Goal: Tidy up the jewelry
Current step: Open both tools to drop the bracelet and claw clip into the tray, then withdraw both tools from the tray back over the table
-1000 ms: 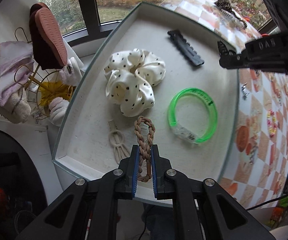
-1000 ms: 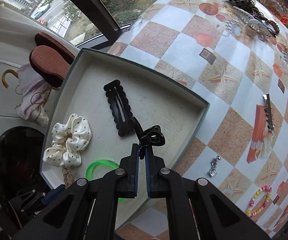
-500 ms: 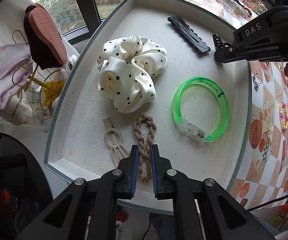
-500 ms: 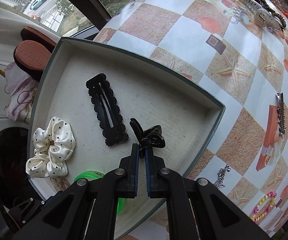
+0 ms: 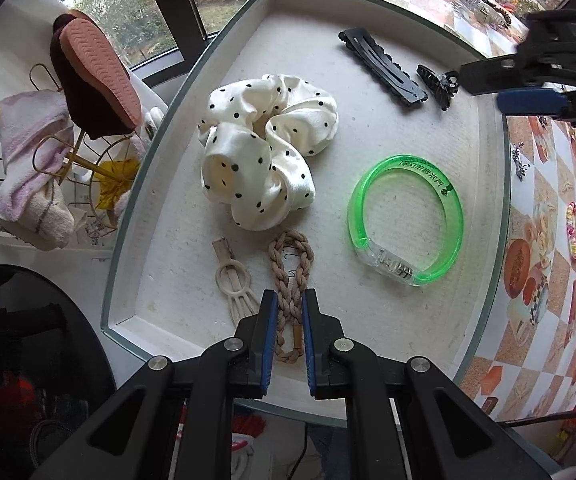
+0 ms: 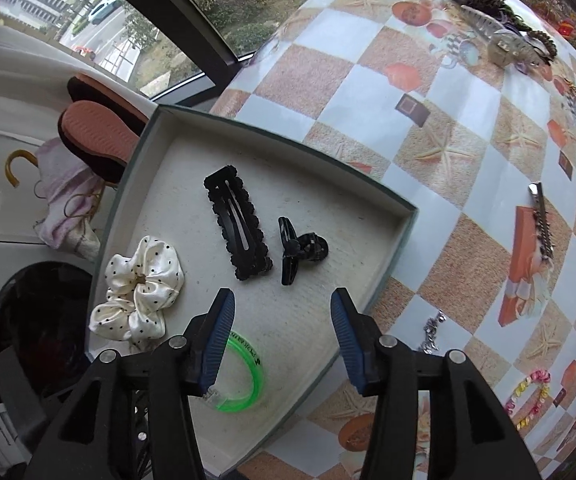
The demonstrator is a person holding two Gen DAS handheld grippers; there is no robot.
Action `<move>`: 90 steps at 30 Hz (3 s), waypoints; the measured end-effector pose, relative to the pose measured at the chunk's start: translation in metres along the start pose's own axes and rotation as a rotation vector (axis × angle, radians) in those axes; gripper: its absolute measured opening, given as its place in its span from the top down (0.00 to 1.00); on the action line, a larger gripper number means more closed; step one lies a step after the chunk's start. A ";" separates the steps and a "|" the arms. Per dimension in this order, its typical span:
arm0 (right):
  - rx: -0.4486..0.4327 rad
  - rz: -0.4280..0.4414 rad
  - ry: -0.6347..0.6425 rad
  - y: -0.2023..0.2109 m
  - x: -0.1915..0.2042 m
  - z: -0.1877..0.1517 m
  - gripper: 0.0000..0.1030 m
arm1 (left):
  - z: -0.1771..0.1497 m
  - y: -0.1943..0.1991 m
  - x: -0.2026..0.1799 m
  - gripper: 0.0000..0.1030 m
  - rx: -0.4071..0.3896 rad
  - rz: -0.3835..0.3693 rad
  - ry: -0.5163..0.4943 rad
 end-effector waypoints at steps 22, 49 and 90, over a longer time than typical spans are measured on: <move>-0.055 -0.006 -0.191 0.038 -0.101 -0.084 0.21 | -0.004 0.034 -0.025 0.00 -0.036 0.131 -0.084; -0.009 -0.039 -0.468 0.032 -0.241 -0.182 0.16 | 0.034 0.071 -0.201 0.00 -0.094 0.059 -0.352; -0.001 -0.246 -0.212 -0.016 -0.205 -0.126 0.74 | 0.098 -0.003 -0.256 0.75 -0.044 0.050 -0.359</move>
Point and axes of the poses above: each gripper's, at about its wrist camera, not at the fingertips, and y roughly against the way its jaws point, x to its left, z to its top, the point moved 5 cm from there along -y, roughly the way its jaws point, and after that the axes turned 15 degrees about x, right-handed, at the moved point
